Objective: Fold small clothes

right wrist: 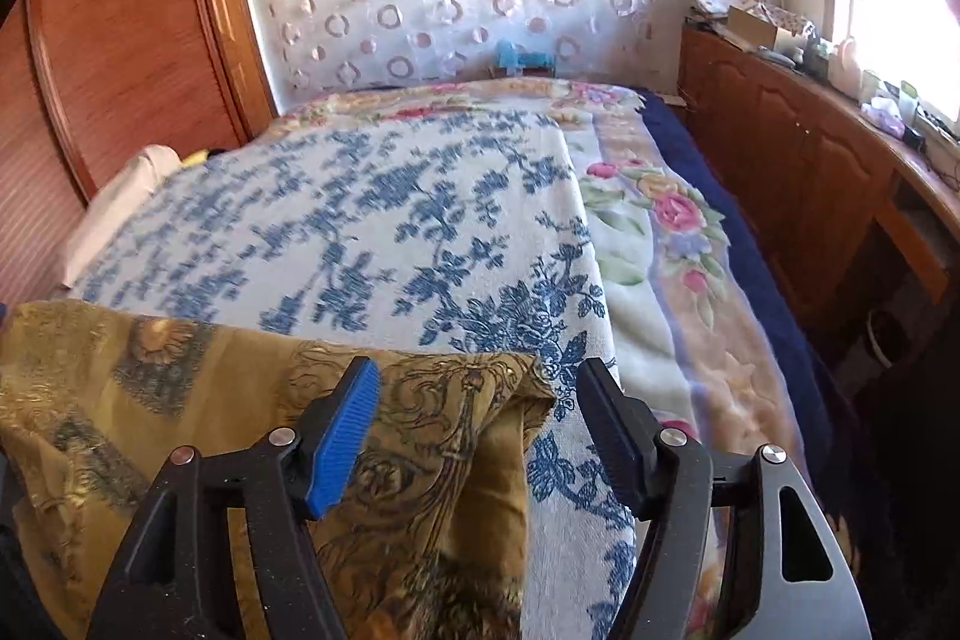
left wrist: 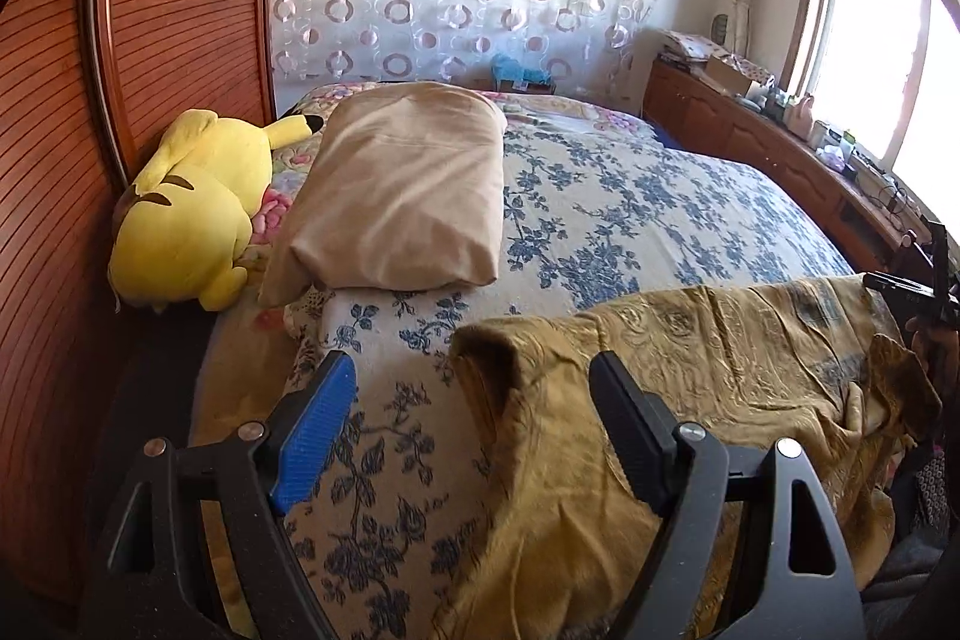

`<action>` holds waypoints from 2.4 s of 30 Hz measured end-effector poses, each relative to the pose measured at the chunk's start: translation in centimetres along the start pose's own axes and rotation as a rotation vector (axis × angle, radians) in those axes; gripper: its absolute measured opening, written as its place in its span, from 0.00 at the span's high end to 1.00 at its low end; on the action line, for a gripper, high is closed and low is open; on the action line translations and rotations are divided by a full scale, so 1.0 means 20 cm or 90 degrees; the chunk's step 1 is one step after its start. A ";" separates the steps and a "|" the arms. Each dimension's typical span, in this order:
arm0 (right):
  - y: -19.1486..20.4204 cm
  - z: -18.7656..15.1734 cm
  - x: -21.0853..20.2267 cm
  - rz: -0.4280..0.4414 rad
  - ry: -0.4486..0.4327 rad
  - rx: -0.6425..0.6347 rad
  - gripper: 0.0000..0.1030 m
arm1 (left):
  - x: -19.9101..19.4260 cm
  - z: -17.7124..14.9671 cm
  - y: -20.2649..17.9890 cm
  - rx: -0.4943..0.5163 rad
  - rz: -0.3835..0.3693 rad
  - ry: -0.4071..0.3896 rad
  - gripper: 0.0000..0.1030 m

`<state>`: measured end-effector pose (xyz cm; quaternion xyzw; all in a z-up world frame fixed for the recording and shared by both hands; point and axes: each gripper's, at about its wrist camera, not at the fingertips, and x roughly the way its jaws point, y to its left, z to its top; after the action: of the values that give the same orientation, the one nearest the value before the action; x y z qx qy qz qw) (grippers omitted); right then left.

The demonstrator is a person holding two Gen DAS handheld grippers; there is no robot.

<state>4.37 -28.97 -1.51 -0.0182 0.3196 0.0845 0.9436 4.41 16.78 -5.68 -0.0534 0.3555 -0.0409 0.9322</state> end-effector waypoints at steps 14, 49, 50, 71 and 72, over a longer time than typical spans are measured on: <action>0.03 0.04 0.12 -0.026 0.035 -0.021 0.28 | 0.18 0.04 0.03 -0.016 -0.009 0.062 0.21; -0.01 0.02 0.13 -0.011 0.027 -0.010 0.28 | 0.21 -0.07 -0.10 -0.014 -0.080 0.060 0.90; -0.01 0.02 0.13 -0.011 0.027 -0.011 0.28 | 0.19 -0.06 -0.11 -0.014 -0.079 0.048 0.90; 0.00 0.02 0.08 0.031 0.042 -0.044 0.62 | -0.02 -0.04 -0.20 -0.002 -0.098 -0.051 0.91; 0.01 0.01 0.08 0.038 0.043 -0.046 0.66 | -0.03 -0.04 -0.20 -0.002 -0.098 -0.054 0.91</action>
<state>5.75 -28.58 -2.22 -0.0452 0.3482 0.1235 0.9281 3.29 12.80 -5.44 -0.0835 0.3108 -0.1100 0.9404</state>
